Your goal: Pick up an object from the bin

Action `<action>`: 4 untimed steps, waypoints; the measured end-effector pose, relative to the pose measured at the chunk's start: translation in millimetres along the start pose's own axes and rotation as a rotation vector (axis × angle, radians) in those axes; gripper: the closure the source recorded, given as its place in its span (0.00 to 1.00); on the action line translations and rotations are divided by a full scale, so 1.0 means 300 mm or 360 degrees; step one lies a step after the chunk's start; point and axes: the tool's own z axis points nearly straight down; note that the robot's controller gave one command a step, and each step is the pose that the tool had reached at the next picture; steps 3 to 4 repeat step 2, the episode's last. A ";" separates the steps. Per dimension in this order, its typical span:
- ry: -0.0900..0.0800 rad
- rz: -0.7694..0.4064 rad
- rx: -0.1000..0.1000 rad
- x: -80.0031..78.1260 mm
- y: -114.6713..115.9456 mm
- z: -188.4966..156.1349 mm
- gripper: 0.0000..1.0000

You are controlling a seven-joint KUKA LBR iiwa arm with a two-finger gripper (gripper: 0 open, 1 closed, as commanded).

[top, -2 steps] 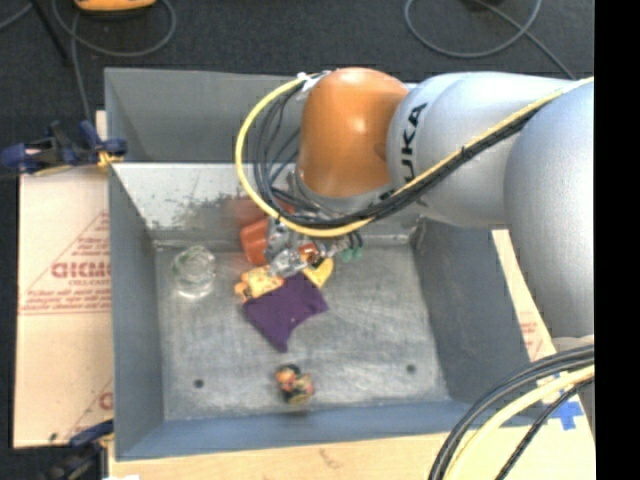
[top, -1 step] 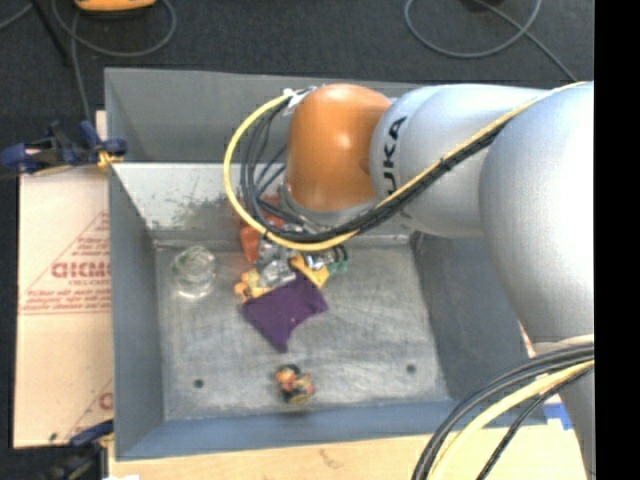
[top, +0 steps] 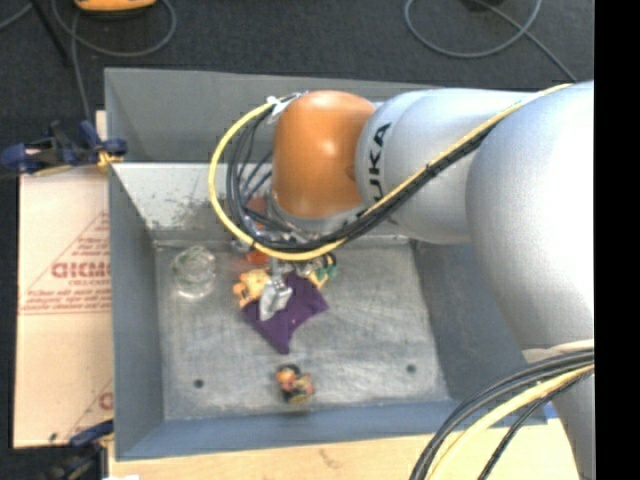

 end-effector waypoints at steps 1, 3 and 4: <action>0.0000 0.0001 0.0000 0.000 0.000 0.000 0.00; -0.0001 -0.0247 -0.0010 -0.098 -0.184 0.148 1.00; -0.0001 -0.0247 -0.0010 -0.098 -0.184 0.148 1.00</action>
Offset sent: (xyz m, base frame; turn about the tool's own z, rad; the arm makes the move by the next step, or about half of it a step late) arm 0.0406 -0.0466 -0.0556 -0.1572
